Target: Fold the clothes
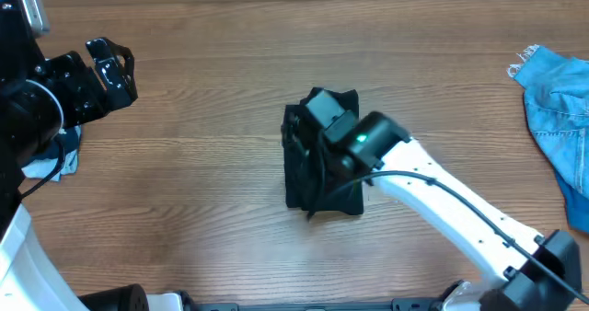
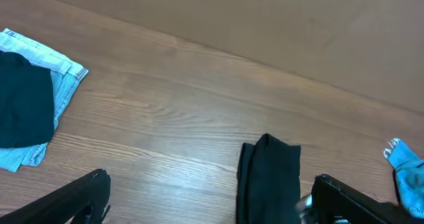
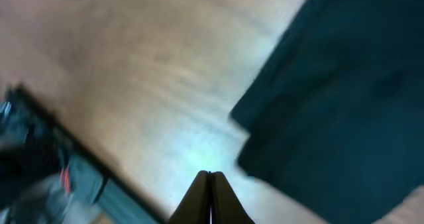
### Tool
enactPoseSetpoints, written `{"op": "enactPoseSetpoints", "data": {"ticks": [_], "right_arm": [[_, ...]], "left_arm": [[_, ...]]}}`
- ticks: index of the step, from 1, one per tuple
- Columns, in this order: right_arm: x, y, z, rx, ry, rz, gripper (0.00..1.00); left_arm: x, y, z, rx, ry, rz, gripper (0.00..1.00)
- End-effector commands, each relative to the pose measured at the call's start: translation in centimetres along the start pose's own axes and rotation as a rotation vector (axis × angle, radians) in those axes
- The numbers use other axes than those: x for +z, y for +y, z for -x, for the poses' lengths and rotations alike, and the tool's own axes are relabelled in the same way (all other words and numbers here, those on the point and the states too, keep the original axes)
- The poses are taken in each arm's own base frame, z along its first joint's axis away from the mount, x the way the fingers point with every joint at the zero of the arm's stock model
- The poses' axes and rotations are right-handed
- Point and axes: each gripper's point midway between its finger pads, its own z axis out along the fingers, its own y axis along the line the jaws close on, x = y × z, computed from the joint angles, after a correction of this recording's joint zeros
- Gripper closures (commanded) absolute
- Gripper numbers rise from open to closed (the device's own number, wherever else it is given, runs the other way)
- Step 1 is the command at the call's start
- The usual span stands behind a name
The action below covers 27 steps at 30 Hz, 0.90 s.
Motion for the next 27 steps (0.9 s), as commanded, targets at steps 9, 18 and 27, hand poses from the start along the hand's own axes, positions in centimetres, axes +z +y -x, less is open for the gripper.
{"op": "enactPoseSetpoints", "data": {"ticks": [9, 18, 27], "right_arm": [[10.6, -6.9, -4.1, 0.257, 0.289, -0.194, 0.96], [10.5, -5.5, -5.2, 0.223, 0.361, -0.111, 0.96], [-3.5, -2.1, 8.0, 0.086, -0.179, -0.080, 0.66]], "left_arm": [[0.0, -0.2, 0.0, 0.014, -0.001, -0.011, 0.00], [0.0, -0.2, 0.0, 0.015, -0.001, -0.011, 0.00], [0.0, -0.2, 0.0, 0.014, -0.001, -0.011, 0.00]]}}
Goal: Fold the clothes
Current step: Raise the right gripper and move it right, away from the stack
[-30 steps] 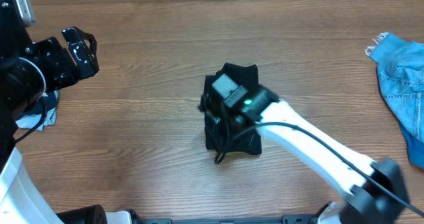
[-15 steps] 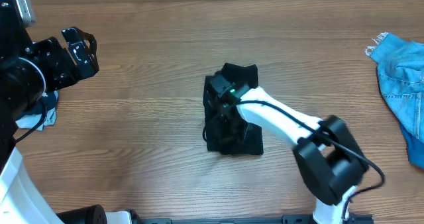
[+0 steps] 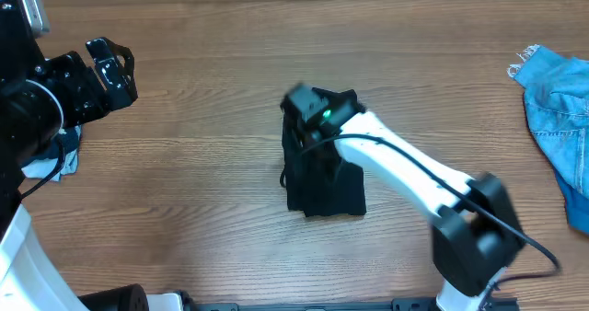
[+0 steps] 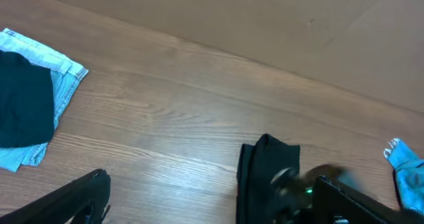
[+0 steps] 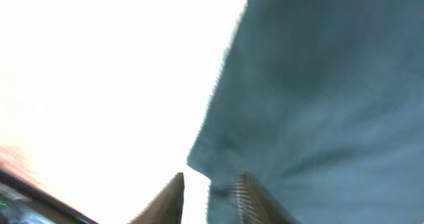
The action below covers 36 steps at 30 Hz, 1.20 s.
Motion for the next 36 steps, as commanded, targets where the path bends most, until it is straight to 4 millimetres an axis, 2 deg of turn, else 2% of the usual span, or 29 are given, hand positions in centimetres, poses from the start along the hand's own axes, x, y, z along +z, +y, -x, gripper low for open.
{"op": "enactPoseSetpoints", "data": {"ticks": [1, 3, 7, 10, 14, 16, 18, 20, 22, 25, 27, 30, 32, 33, 35, 36], "right_arm": [[-9.6, 0.2, 5.4, -0.018, -0.313, 0.006, 0.72], [-10.4, -1.2, 6.4, 0.013, -0.350, -0.006, 0.78], [-9.4, -7.5, 7.9, 0.150, -0.335, -0.056, 0.84], [-7.3, -11.3, 8.4, 0.230, -0.291, -0.086, 0.87], [-4.2, -14.7, 7.4, 0.309, -0.182, -0.115, 0.88], [-3.4, -14.9, 6.4, 0.323, -0.127, -0.099, 0.87], [-3.4, -14.7, 5.7, 0.286, -0.094, -0.093, 0.79], [-4.0, -14.5, 5.4, 0.286, -0.095, -0.093, 0.73], [-4.7, -14.2, 5.2, 0.284, -0.102, -0.092, 0.61], [-5.8, -14.1, 4.1, 0.294, -0.086, -0.098, 0.49], [-6.5, -14.6, 3.1, 0.318, -0.059, -0.103, 0.47], [-7.1, -15.7, 1.2, 0.385, 0.004, -0.082, 0.47], [-7.4, -16.1, 0.9, 0.410, 0.011, -0.033, 0.44], [-7.5, -16.2, 0.9, 0.412, 0.010, -0.014, 0.41], [-7.7, -16.5, 0.6, 0.437, 0.019, 0.006, 0.28], [-7.7, -16.6, 0.3, 0.442, 0.028, 0.005, 0.24]], "left_arm": [[0.0, -0.2, 0.0, 0.015, -0.001, -0.011, 0.00], [0.0, -0.2, 0.0, 0.015, -0.001, -0.011, 0.00], [0.0, -0.2, 0.0, 0.015, -0.001, -0.011, 0.00], [0.0, -0.2, 0.0, 0.015, -0.001, -0.011, 0.00], [0.0, -0.2, 0.0, 0.015, -0.001, -0.011, 0.00], [0.0, -0.2, 0.0, 0.014, -0.001, -0.011, 0.00], [0.0, -0.2, 0.0, 0.015, -0.001, -0.011, 0.00], [0.0, -0.2, 0.0, 0.015, -0.001, -0.011, 0.00], [0.0, -0.2, 0.0, 0.014, -0.001, -0.011, 0.00], [0.0, -0.2, 0.1, 0.015, -0.003, -0.008, 0.00], [-0.1, 0.2, 0.9, 0.017, -0.040, 0.018, 0.00], [-0.1, -0.4, 0.8, -0.027, -0.031, -0.017, 0.00], [-0.1, -0.5, 1.7, -0.018, -0.070, -0.017, 0.00], [-0.1, -0.4, 1.8, -0.017, -0.073, -0.015, 0.00], [0.1, -0.2, 2.3, -0.017, -0.087, -0.001, 0.00], [0.6, 0.6, 2.1, -0.024, -0.071, 0.040, 0.00]]}}
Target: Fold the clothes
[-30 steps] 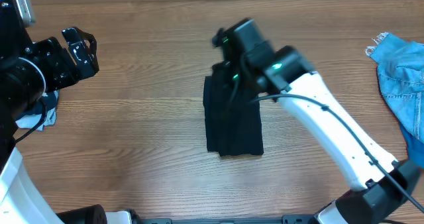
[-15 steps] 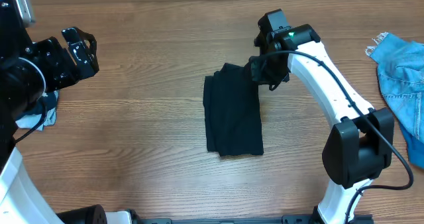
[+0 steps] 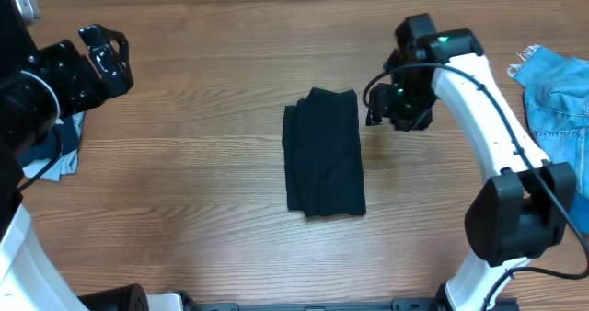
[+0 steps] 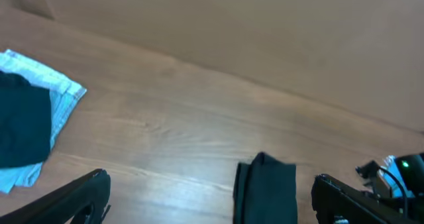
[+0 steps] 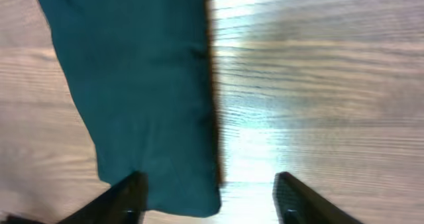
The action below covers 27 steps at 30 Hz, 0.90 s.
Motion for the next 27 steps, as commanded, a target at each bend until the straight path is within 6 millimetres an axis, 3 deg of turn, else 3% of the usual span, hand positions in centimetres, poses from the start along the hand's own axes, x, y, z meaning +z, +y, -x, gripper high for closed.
{"op": "enactPoseSetpoints", "data": {"ticks": [1, 2, 5, 8, 10, 12, 13, 16, 19, 23, 27], "right_arm": [[-1.3, 0.6, -0.6, -0.007, -0.001, 0.053, 0.21], [-1.1, 0.1, -1.1, -0.001, 0.017, 0.029, 0.19], [0.3, -0.9, -1.6, 0.007, 0.040, -0.010, 0.18], [2.9, -1.6, -2.6, 0.013, 0.080, -0.005, 0.19], [5.1, -1.1, -4.6, -0.017, 0.153, 0.072, 0.32], [6.5, -0.9, -6.1, -0.009, 0.202, 0.108, 0.42], [7.1, -0.7, -6.7, -0.004, 0.218, 0.126, 0.51], [8.6, -0.4, -8.3, 0.016, 0.263, 0.184, 0.78], [10.0, -0.3, -10.4, 0.030, 0.321, 0.210, 0.91], [11.1, 1.0, -12.0, 0.065, 0.362, 0.242, 0.96], [11.5, 5.4, -12.9, 0.040, 0.383, 0.339, 0.96]], "left_arm": [[1.2, 1.9, -0.3, -0.023, 0.035, 0.101, 0.00], [3.4, 3.7, -1.8, 0.000, 0.138, 0.174, 0.00], [6.6, 3.0, -4.6, -0.028, 0.292, 0.110, 0.01], [10.6, 2.4, -8.8, 0.008, 0.481, 0.107, 0.14], [13.8, 1.1, -12.1, 0.074, 0.598, 0.089, 0.28], [15.5, -0.1, -13.5, 0.127, 0.612, 0.092, 0.31], [15.9, -0.8, -13.8, 0.145, 0.606, 0.083, 0.31], [16.2, -3.4, -13.2, 0.191, 0.545, 0.034, 0.29], [15.1, -4.6, -12.2, 0.202, 0.497, 0.004, 0.33], [13.4, -5.0, -10.9, 0.204, 0.445, -0.014, 0.48], [12.5, -5.1, -10.6, 0.205, 0.429, -0.021, 0.47]]}}
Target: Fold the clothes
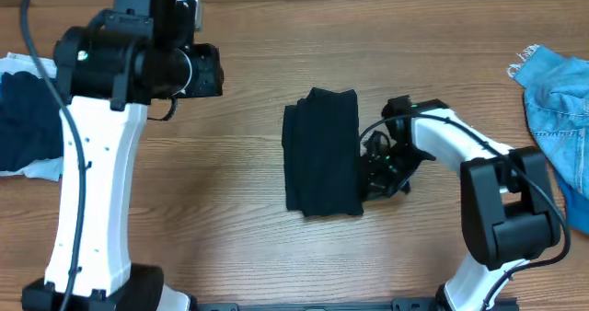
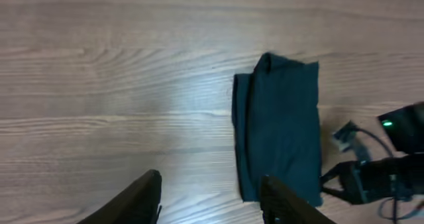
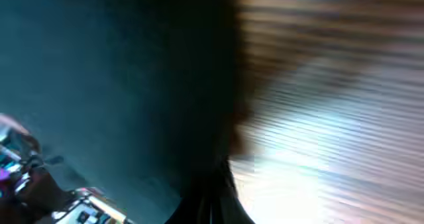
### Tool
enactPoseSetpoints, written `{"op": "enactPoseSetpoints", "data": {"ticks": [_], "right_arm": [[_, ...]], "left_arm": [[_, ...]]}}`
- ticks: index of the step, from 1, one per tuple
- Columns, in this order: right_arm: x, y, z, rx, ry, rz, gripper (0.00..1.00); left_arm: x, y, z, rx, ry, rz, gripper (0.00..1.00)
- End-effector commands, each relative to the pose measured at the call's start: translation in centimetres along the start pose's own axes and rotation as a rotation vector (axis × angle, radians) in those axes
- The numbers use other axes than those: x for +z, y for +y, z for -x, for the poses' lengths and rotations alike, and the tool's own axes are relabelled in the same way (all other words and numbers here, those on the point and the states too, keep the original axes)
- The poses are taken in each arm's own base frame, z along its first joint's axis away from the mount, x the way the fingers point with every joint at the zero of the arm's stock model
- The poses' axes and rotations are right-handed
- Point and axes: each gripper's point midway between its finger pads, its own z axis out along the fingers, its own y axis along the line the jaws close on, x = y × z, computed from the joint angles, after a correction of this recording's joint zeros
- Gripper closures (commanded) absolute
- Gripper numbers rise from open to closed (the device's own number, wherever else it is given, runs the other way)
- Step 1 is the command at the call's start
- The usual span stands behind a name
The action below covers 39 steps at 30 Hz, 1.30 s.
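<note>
A dark teal cloth (image 1: 321, 155), folded into an upright rectangle, lies at the table's middle; the left wrist view has it as the dark cloth (image 2: 278, 134) too. My right gripper (image 1: 368, 177) is low at the cloth's right edge near its lower corner. In its own blurred view the right gripper (image 3: 222, 187) has its fingers together where the cloth's edge (image 3: 132, 85) ends. My left gripper (image 2: 211, 179) hangs open over bare wood left of the cloth. Overhead, the left gripper (image 1: 204, 72) is high at the upper left.
A crumpled blue denim garment (image 1: 560, 109) lies at the right edge. A dark blue piece on light fabric (image 1: 23, 122) sits at the far left edge. The wooden table (image 1: 230, 219) is bare between the pile and the folded cloth.
My right gripper was wide open, up to the right of the cloth; now it is shut low at the cloth's right edge. The left arm has swung in over the table, its camera looking straight down.
My right gripper was shut over the folded cloth, then slightly open at its upper left. It then stood wide open to the cloth's upper right and is now shut at the right edge. The left arm stayed at the far left until now. The cloth has kept its shape.
</note>
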Motion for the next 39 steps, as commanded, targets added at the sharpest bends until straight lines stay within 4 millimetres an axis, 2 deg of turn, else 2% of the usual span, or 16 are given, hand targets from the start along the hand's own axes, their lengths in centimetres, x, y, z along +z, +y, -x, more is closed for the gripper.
{"op": "enactPoseSetpoints", "data": {"ticks": [1, 3, 6, 8, 10, 13, 14, 17, 20, 23, 25, 28, 31, 34, 38, 39], "right_arm": [[1.6, 5.2, -1.2, -0.038, 0.021, 0.107, 0.96], [2.9, 7.5, -1.1, -0.084, 0.004, 0.119, 0.96], [5.2, 13.3, -1.1, -0.219, -0.047, 0.202, 0.96], [5.8, 16.6, -0.9, -0.344, -0.105, 0.255, 0.96], [5.2, 19.0, -0.1, -0.462, -0.174, 0.290, 0.96], [2.1, 20.0, 1.7, -0.524, -0.254, 0.251, 0.96], [0.9, 19.9, 2.3, -0.538, -0.284, 0.218, 0.96], [-4.6, 18.4, 4.8, -0.519, -0.414, 0.045, 0.96], [-11.7, 14.7, 7.9, -0.392, -0.563, -0.144, 0.96], [-15.7, 11.3, 10.3, -0.301, -0.639, -0.143, 0.96], [-17.3, 8.7, 11.7, -0.230, -0.665, -0.133, 0.96], [-18.4, 6.6, 13.0, -0.178, -0.687, -0.089, 0.96], [-18.4, 5.3, 14.4, -0.158, -0.705, -0.054, 0.96], [-16.6, 5.0, 15.7, -0.157, -0.668, -0.041, 0.96], [-13.6, 4.6, 17.1, -0.161, -0.611, -0.036, 0.96], [-11.8, 4.6, 17.6, -0.161, -0.573, -0.021, 0.96]], "left_arm": [[-2.3, -0.1, 0.1, 0.000, -0.056, 0.000, 0.47], [-2.3, 0.0, -0.1, 0.000, -0.047, 0.003, 0.43], [-2.3, 0.4, -0.4, 0.015, -0.036, 0.027, 0.41], [-2.3, 0.7, -0.6, 0.015, -0.029, 0.039, 0.41], [-2.3, 0.7, -0.6, 0.015, -0.027, 0.039, 0.37], [-2.2, 0.8, -1.1, 0.013, -0.008, 0.043, 0.34], [-2.2, 0.8, -1.2, 0.012, -0.002, 0.044, 0.34], [-2.3, 0.8, -1.5, 0.011, 0.010, 0.047, 0.36], [-2.2, 0.8, -2.0, -0.037, 0.029, 0.045, 0.55], [-1.5, 0.4, -3.0, -0.137, 0.071, 0.050, 0.92], [-0.3, -0.1, -4.2, -0.173, 0.114, 0.074, 0.96], [2.3, -0.2, -6.2, -0.253, 0.164, 0.168, 0.96], [7.3, -2.0, -9.6, -0.306, 0.248, 0.186, 0.96], [12.2, -4.2, -14.4, -0.351, 0.367, 0.140, 0.96], [15.1, -5.1, -17.7, -0.426, 0.438, 0.108, 0.96], [16.2, -5.2, -18.4, -0.441, 0.443, 0.096, 0.96]]}}
